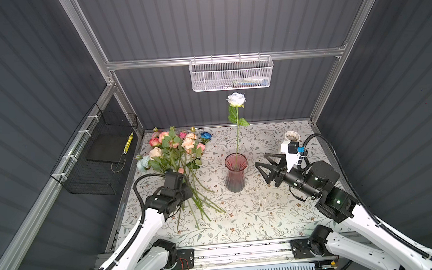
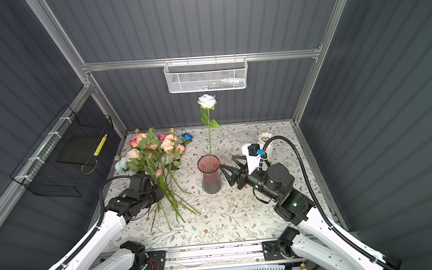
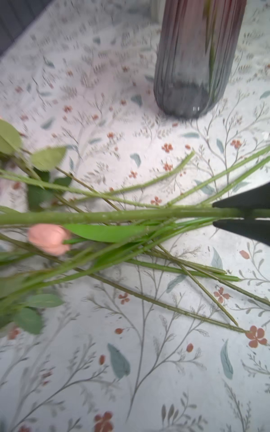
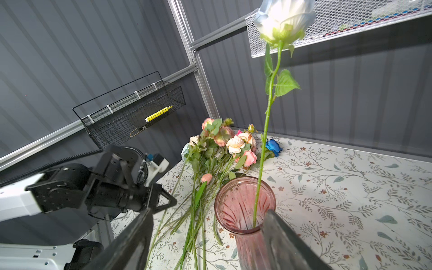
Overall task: Arrange the flowers into the vase
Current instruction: 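Grasp a pink rose spray stem with the left gripper and lift it, then raise the pink rose spray high with left while right reaches to its stem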
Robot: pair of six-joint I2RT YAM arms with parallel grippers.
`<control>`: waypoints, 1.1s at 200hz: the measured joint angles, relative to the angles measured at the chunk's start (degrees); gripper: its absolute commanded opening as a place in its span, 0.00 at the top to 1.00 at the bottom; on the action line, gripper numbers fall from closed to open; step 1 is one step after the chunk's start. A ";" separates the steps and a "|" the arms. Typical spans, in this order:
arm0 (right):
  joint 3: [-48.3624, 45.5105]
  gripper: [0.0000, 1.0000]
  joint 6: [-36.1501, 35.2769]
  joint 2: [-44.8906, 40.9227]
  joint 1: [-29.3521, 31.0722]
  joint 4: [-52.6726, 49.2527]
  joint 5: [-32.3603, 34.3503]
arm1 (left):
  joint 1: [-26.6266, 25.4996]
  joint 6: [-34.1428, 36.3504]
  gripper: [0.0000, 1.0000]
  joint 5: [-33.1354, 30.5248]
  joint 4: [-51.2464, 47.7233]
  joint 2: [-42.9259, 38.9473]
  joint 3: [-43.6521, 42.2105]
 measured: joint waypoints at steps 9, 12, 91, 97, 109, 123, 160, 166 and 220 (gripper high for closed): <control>0.02 0.24 0.00 -0.04 0.00 -0.02 -0.02 | 0.00 0.70 1.00 0.02 -1.27 -1.70 3.72; 0.04 0.23 0.02 -0.04 0.00 -0.07 -0.04 | 0.00 0.85 1.00 0.11 -1.64 -2.14 4.92; 16.17 0.24 1.46 8.90 2.67 -3.30 -13.70 | 0.00 7.32 1.00 29.38 16.15 -6.25 17.84; 18.18 0.24 1.42 10.51 3.56 -3.32 -14.84 | 0.00 7.45 1.00 32.22 18.01 -6.34 17.33; 22.45 0.23 1.22 14.16 5.64 -3.87 -16.76 | 0.00 7.41 1.00 37.55 21.75 -6.82 16.11; 26.86 0.23 0.79 18.40 7.89 -4.37 -18.12 | 0.00 7.21 1.00 43.32 25.79 -7.56 14.86; 37.73 0.23 0.42 29.27 10.64 -5.35 -20.33 | -0.02 6.21 1.00 55.01 32.89 -7.91 14.40; 39.23 0.23 0.50 30.71 10.69 -5.33 -20.72 | -0.02 6.21 1.00 56.37 33.40 -7.91 14.40; 50.60 0.45 1.90 39.98 12.26 -4.94 -24.35 | -0.04 6.73 1.00 62.34 33.81 -7.87 14.40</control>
